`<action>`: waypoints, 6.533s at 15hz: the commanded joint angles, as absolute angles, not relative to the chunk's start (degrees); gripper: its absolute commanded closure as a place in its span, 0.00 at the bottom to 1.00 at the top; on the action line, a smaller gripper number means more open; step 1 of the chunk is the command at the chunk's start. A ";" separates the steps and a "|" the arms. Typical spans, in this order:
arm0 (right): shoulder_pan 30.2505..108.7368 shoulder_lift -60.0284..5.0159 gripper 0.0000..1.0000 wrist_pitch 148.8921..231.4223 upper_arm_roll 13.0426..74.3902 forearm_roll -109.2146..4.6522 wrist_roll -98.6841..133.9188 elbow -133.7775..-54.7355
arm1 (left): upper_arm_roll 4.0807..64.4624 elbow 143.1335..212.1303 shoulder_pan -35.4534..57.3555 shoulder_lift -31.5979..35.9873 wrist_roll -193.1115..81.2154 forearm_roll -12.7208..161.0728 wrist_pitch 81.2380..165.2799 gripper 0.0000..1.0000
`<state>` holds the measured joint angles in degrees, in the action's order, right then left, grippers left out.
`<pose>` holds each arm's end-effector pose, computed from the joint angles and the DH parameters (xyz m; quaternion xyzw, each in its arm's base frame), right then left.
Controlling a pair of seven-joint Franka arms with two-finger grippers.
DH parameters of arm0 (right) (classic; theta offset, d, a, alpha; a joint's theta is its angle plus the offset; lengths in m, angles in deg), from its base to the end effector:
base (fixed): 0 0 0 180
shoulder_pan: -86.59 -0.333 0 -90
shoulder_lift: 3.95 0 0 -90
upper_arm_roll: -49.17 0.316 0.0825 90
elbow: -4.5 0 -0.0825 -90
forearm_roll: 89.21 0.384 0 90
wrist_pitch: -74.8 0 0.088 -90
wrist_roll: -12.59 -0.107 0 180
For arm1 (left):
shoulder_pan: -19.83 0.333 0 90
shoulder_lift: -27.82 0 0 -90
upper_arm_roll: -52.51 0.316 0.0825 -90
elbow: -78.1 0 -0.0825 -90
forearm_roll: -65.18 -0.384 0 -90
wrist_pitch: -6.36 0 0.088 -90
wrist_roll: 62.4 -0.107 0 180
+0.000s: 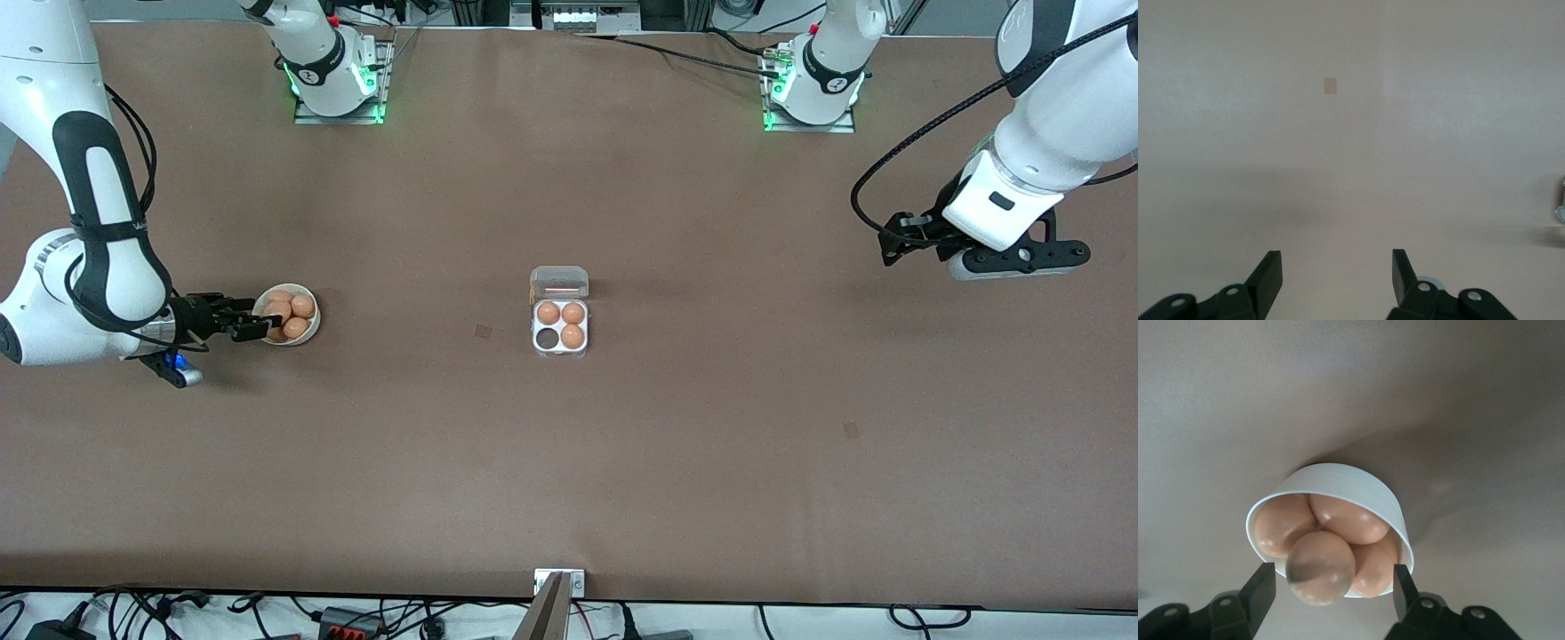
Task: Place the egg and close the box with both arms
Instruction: 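Lower the right gripper and grasp one brown egg from the bowl, then carry the egg with the right gripper to the empty carton slot, then release the egg into the carton and withdraw the right gripper, then retract the right gripper while the left gripper reaches toward the carton lid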
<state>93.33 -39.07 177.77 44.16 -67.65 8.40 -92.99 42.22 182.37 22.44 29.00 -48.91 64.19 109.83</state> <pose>0.6093 -0.0912 0.2123 -0.9334 0.2173 0.2395 0.1558 0.5526 -0.0738 0.5374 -0.9988 -0.0487 -0.0050 0.0095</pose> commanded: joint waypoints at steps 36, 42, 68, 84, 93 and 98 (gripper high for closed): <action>61.39 -37.79 0.91 183.50 44.24 -72.08 11.37 -72.22 | 41.79 181.02 22.81 29.40 -49.30 65.27 108.58 0.97; 53.38 -38.32 0.91 201.50 44.33 -72.08 4.07 -79.59 | 41.79 181.02 22.73 29.31 -49.30 65.27 108.58 0.96; 43.61 -45.88 0.88 220.52 43.98 -72.16 -4.11 -87.43 | 42.22 179.78 22.90 28.96 -49.30 66.58 107.17 0.98; 43.88 -30.95 0.00 189.79 29.50 -81.48 -5.79 -78.64 | 42.49 178.55 22.81 27.82 -49.13 66.68 104.88 0.99; 47.89 -25.14 0.00 179.65 19.19 -80.95 0.02 -78.21 | 41.35 178.55 22.02 28.08 -47.91 70.08 101.39 0.99; 64.40 -21.81 0.00 178.43 31.12 -82.88 0.28 -77.41 | 31.00 178.47 21.94 27.29 -38.58 73.10 102.05 0.99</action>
